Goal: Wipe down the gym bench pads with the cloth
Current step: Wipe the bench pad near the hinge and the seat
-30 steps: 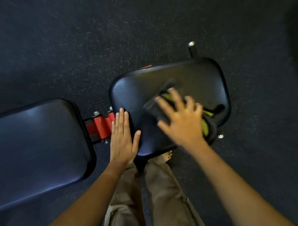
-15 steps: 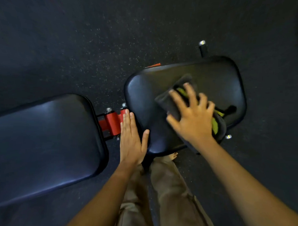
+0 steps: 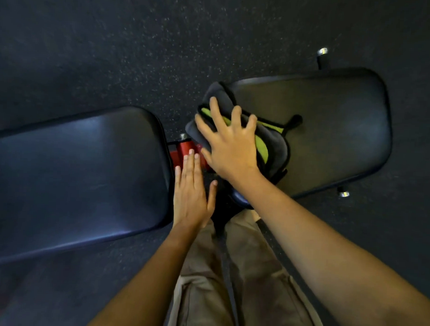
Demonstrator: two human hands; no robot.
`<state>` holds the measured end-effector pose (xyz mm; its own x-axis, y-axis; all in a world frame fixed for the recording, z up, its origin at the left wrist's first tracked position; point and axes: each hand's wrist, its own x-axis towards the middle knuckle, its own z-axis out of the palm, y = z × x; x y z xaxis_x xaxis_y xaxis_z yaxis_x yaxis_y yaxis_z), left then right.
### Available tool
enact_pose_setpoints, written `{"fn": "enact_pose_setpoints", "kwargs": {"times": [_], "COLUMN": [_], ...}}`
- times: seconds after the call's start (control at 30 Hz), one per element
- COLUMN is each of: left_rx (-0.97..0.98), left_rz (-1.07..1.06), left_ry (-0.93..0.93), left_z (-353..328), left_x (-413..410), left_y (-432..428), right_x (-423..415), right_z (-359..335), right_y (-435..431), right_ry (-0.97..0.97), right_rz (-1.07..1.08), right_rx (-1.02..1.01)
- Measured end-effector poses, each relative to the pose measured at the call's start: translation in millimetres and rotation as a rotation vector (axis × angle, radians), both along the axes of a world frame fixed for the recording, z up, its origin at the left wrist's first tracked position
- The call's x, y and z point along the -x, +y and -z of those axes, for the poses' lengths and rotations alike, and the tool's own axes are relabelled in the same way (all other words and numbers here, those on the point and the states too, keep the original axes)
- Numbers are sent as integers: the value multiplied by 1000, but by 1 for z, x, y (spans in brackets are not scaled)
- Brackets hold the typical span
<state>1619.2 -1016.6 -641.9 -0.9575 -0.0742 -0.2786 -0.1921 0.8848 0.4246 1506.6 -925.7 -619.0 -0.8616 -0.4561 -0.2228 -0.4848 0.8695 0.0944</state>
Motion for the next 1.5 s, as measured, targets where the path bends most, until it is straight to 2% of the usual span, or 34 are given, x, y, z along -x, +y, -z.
{"fn": "enact_pose_setpoints", "kwargs": {"times": [0.13, 0.2, 0.37, 0.4, 0.53, 0.6, 0.67, 0.77, 0.8, 0.83, 0.87, 0.97, 1.0, 1.07, 1.2, 1.27, 1.3, 1.33, 1.43, 1.47, 1.5], "left_rx": [222, 280, 308, 312, 310, 292, 275, 236, 218, 196, 168, 83, 53, -39, -210, -239, -246, -250, -224, -206, -192], "left_rz": [-58, -72, -89, -95, -95, -110, -140, -182, -195, -208, -215, -260, -283, -302, -208, -157, -148, -151, -154, -150, -146], "left_ry": [-34, -60, -64, -66, -59, -51, -53, -53, -51, -48, -45, -9, 2, 33, 97, 113, 114, 109, 98, 97, 97], "left_z": [-4, -6, -7, -7, -7, -7, -8, -9, -8, -8, -7, -5, -5, -5, -7, -8, -8, -7, -3, -2, -2], "left_x": [-25, -32, -30, -30, -31, -32, -30, -28, -27, -26, -25, -22, -20, -15, -3, 6, 10, 13, 20, 20, 20], "left_y": [-23, -29, -25, -24, -24, -23, -20, -12, -8, -5, -1, 9, 12, 21, 47, 64, 70, 74, 83, 83, 83], "right_x": [-48, -47, -3, -7, -68, -86, -80, -44, -34, -29, -32, -67, -81, -96, -54, -24, -20, -24, -58, -59, -53], "right_z": [-2, -4, -11, -8, 2, -1, -6, -13, -15, -15, -13, -4, -3, -4, -9, -13, -15, -15, -9, -9, -9], "right_y": [37, 57, 22, 19, 68, 107, 130, 109, 92, 77, 69, 87, 104, 140, 177, 164, 153, 144, 150, 164, 180], "right_ry": [8, 22, 58, 55, 18, -1, 50, 109, 108, 92, 71, 38, 35, 72, 136, 123, 115, 113, 80, 69, 84], "right_rz": [-201, -225, 225, 174, -456, -503, -300, 315, 439, 442, 321, -250, -300, -142, 521, 748, 745, 650, 108, 1, -14], "right_rx": [52, 81, 79, 81, 124, 126, 142, 172, 173, 162, 160, 176, 173, 174, 207, 214, 215, 216, 196, 201, 201]}}
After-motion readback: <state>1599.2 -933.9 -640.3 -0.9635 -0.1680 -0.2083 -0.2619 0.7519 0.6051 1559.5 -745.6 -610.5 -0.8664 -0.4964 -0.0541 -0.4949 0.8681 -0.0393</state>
